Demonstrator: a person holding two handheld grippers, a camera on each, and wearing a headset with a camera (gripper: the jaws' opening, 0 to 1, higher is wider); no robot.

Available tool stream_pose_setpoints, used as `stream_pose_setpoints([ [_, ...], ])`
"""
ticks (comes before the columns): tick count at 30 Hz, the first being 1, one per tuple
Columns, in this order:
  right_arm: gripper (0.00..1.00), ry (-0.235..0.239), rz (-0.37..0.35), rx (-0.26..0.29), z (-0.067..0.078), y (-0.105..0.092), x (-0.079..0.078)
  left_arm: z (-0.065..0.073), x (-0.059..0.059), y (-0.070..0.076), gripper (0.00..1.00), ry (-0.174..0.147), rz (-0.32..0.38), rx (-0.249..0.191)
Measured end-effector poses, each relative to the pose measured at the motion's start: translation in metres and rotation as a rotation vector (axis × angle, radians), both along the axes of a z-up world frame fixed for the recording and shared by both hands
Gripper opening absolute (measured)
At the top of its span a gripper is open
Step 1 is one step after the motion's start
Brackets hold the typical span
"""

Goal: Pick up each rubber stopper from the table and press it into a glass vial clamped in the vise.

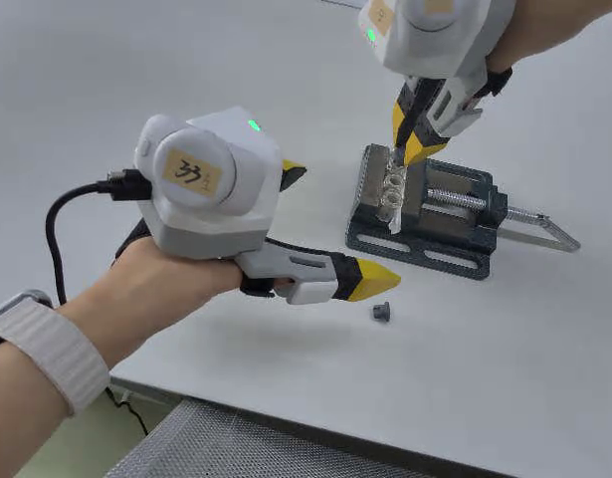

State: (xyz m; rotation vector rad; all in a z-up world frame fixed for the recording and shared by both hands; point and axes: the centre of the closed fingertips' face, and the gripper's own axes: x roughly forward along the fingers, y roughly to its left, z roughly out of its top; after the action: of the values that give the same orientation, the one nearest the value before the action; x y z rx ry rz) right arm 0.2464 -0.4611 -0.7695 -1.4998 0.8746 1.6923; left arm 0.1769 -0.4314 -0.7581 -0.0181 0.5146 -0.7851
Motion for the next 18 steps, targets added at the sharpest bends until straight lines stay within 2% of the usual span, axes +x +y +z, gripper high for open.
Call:
stream_pose_setpoints([
  [13, 0.04, 0.01, -0.153, 0.037, -0.0008, 0.0023, -0.002, 0.0012, -0.0002, -0.0014, 0.88, -0.003, 0.0, -0.005],
  [16, 0.04, 0.008, -0.166, 0.038, -0.0012, 0.0031, -0.0027, 0.0007, -0.0002, -0.0011, 0.88, -0.001, 0.0, -0.005],
  [18, 0.05, 0.006, -0.144, 0.044, -0.0019, 0.0034, -0.0023, 0.0006, -0.0003, -0.0008, 0.88, -0.001, 0.001, -0.004],
])
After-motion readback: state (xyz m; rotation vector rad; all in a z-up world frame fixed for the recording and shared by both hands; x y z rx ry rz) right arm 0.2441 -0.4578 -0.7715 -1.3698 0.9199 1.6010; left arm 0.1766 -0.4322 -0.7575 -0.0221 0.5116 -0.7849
